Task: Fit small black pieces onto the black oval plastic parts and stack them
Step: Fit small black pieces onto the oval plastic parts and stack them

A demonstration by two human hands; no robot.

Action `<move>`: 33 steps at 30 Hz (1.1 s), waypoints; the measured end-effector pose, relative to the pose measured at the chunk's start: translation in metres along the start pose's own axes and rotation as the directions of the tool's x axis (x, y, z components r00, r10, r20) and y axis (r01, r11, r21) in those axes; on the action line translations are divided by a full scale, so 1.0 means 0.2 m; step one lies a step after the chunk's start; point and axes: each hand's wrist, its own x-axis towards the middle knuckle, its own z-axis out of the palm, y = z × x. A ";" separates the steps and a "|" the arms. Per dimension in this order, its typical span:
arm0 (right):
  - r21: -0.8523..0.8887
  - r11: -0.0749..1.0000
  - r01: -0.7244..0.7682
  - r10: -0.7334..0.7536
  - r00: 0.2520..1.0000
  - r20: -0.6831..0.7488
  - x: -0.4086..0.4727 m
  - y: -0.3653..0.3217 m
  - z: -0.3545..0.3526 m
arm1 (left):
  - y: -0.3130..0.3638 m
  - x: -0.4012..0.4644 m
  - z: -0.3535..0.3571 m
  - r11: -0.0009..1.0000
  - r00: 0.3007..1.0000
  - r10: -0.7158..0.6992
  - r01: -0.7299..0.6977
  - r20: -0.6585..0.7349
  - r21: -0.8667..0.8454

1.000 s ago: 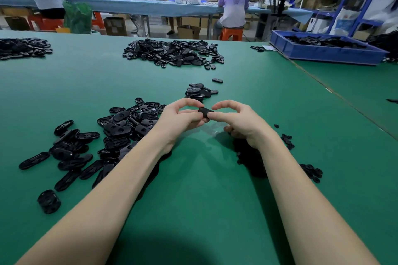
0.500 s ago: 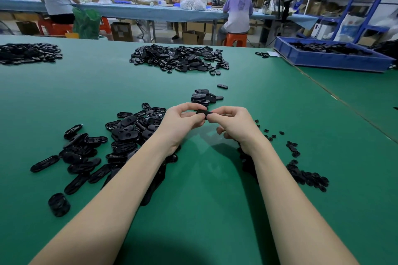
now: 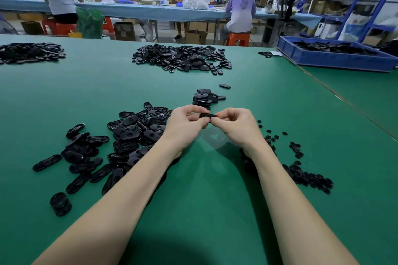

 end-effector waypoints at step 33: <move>0.048 0.999 -0.004 0.004 1.000 -0.004 -0.06 -0.04 0.02 | 0.01 0.00 -0.07 0.998 0.989 -0.005 0.015 0.146 -0.063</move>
